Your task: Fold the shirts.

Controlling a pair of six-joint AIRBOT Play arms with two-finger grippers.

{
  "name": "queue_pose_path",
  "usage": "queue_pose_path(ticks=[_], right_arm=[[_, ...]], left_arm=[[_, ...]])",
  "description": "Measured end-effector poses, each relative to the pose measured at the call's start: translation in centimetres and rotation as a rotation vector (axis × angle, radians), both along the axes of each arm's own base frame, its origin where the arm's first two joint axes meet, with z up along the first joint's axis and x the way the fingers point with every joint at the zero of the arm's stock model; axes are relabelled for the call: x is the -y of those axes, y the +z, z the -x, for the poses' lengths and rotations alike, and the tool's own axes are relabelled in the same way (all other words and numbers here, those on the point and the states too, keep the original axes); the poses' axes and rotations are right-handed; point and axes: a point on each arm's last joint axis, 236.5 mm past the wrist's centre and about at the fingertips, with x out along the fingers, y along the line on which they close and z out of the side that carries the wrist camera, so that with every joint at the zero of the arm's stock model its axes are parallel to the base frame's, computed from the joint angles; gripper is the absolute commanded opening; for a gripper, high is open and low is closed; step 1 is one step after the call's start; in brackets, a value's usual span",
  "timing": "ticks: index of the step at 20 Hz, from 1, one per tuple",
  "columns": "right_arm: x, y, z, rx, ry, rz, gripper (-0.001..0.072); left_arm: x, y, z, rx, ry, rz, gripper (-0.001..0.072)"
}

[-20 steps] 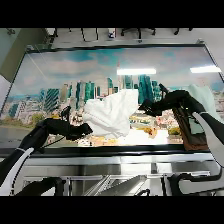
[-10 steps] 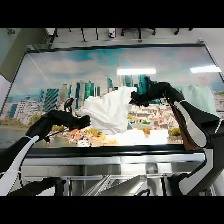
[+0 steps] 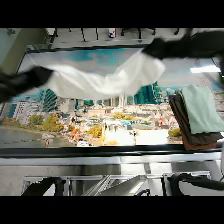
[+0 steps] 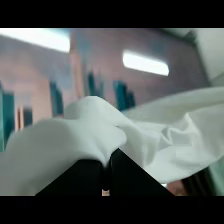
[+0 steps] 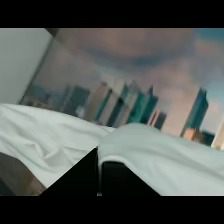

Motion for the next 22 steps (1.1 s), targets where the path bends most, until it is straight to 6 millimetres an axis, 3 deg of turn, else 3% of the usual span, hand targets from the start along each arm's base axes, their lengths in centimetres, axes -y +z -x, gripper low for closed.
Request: queue_pose_path(ticks=[2, 4, 5, 7, 9, 10, 12, 14, 18, 20, 22], right_arm=[[0.9, 8.5, 5.8, 0.231, -0.007, 0.022, 0.0017], [2.3, 14.1, 11.5, 0.419, -0.051, 0.067, 0.0017], [3.1, 16.1, 13.7, 0.496, -0.088, 0.094, 0.0017], [4.6, 18.1, 16.7, 0.581, -0.148, 0.143, 0.0017], [5.6, 17.8, 17.2, 0.588, -0.188, 0.185, 0.0017], [5.9, 16.5, 16.5, 0.548, -0.194, 0.206, 0.0017], [5.7, 12.2, 13.8, 0.417, -0.172, 0.236, 0.0017], [5.1, 5.8, 10.5, 0.232, -0.127, 0.239, 0.0017], [3.3, -11.1, 4.9, -0.182, -0.062, 0.204, 0.0017], [2.9, -20.8, 3.1, -0.380, -0.080, 0.190, 0.0017], [3.0, -28.8, 2.0, -0.533, -0.114, 0.184, 0.0017]], left_arm=[[-1.1, 9.3, 4.7, 0.228, 0.028, 0.004, 0.0011], [-2.4, 15.7, 9.7, 0.400, 0.073, -0.007, 0.0011], [-3.0, 17.4, 11.5, 0.451, 0.100, -0.023, 0.0012], [-4.3, 18.6, 13.4, 0.478, 0.161, -0.071, 0.0011], [-5.5, 16.8, 12.5, 0.398, 0.202, -0.110, 0.0012], [-5.9, 15.2, 11.4, 0.338, 0.204, -0.116, 0.0012], [-6.5, 10.8, 8.4, 0.183, 0.182, -0.110, 0.0012], [-5.9, 5.1, 4.8, 0.019, 0.110, -0.106, 0.0012], [-1.0, -9.4, -2.1, -0.290, -0.087, -0.107, 0.0012], [1.7, -18.0, -5.0, -0.445, -0.144, -0.111, 0.0012], [3.8, -26.1, -6.9, -0.589, -0.176, -0.122, 0.0012]])
